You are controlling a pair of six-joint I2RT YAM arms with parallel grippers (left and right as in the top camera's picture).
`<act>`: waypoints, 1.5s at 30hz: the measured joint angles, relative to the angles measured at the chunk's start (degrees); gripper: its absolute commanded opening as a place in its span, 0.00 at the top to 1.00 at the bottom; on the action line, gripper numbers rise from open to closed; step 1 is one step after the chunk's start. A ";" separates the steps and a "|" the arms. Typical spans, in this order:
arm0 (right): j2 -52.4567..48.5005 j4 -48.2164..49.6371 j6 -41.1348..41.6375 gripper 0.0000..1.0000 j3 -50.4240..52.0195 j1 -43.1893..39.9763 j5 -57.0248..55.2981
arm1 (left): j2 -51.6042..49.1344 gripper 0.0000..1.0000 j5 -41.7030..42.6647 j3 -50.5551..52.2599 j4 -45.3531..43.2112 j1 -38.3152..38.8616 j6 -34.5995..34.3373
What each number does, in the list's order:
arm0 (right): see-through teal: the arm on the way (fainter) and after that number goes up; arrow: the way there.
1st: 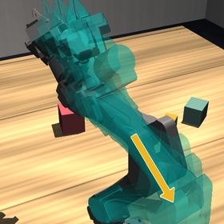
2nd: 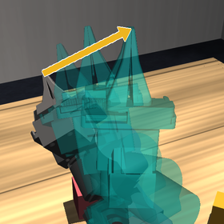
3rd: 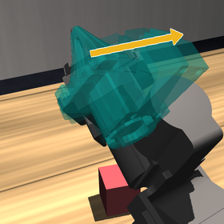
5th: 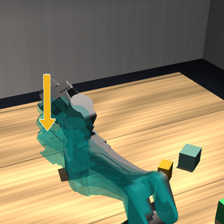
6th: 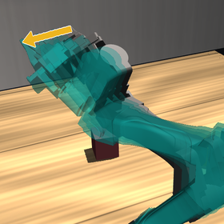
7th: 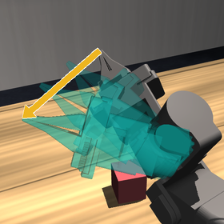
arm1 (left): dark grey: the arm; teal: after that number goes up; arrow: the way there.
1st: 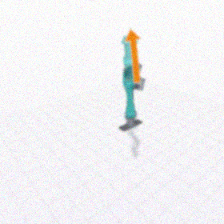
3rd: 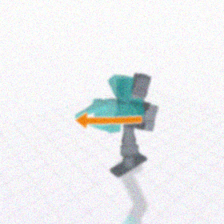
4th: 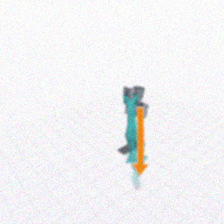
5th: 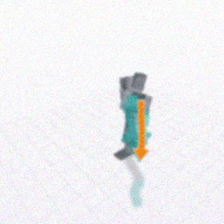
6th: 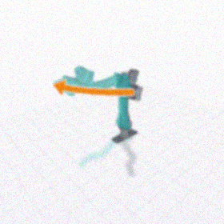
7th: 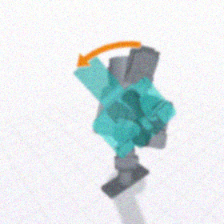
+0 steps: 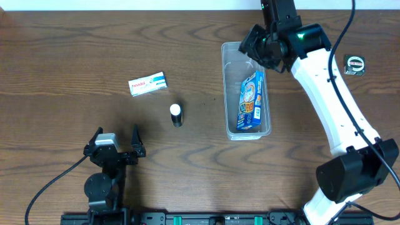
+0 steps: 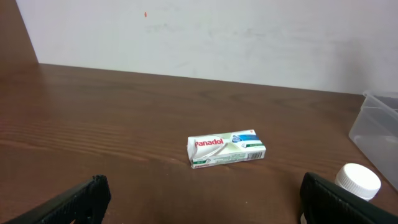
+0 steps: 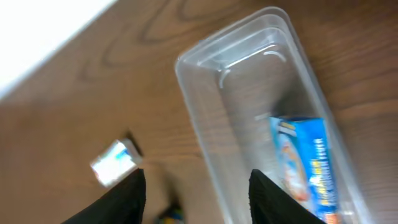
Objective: Pack container
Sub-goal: 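Push the blue box flat inside the container with the right gripper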
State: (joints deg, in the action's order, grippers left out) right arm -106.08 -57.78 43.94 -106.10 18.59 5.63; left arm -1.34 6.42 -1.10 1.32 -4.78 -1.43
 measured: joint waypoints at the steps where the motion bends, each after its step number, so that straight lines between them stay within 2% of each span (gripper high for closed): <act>1: 0.11 -1.64 -2.64 0.51 0.00 0.00 -0.44 | 0.00 0.02 0.00 0.00 0.02 0.00 0.00; 6: 0.33 -11.08 -11.74 0.60 0.09 0.04 -6.23 | 0.00 0.02 0.00 0.00 -0.02 0.00 0.00; 8: 0.33 -13.38 -14.51 0.70 0.11 0.04 -7.87 | 0.00 0.02 0.02 0.00 0.00 0.00 0.00; 10: 0.35 -14.45 -16.85 0.82 0.11 0.11 -9.03 | 0.00 0.02 0.00 0.00 0.00 0.00 0.00; 12: 0.35 -14.62 -18.14 0.89 0.11 0.24 -9.79 | 0.00 0.02 0.00 0.00 0.00 0.00 0.00; 17: 0.35 -12.96 -21.77 0.98 1.64 0.79 -9.35 | 0.00 0.02 0.02 0.00 0.02 0.00 0.00; 24: -0.79 -8.87 -24.39 0.99 8.50 2.69 -7.61 | 0.00 0.02 0.00 0.00 0.02 0.00 0.00; 45: -1.49 -4.22 -27.08 0.99 17.38 2.78 -5.42 | 0.00 0.02 0.02 0.00 0.00 0.00 0.00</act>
State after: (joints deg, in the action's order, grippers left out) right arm -107.57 -62.00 16.86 -88.73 21.37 0.21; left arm -1.34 6.44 -1.10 1.32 -4.78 -1.43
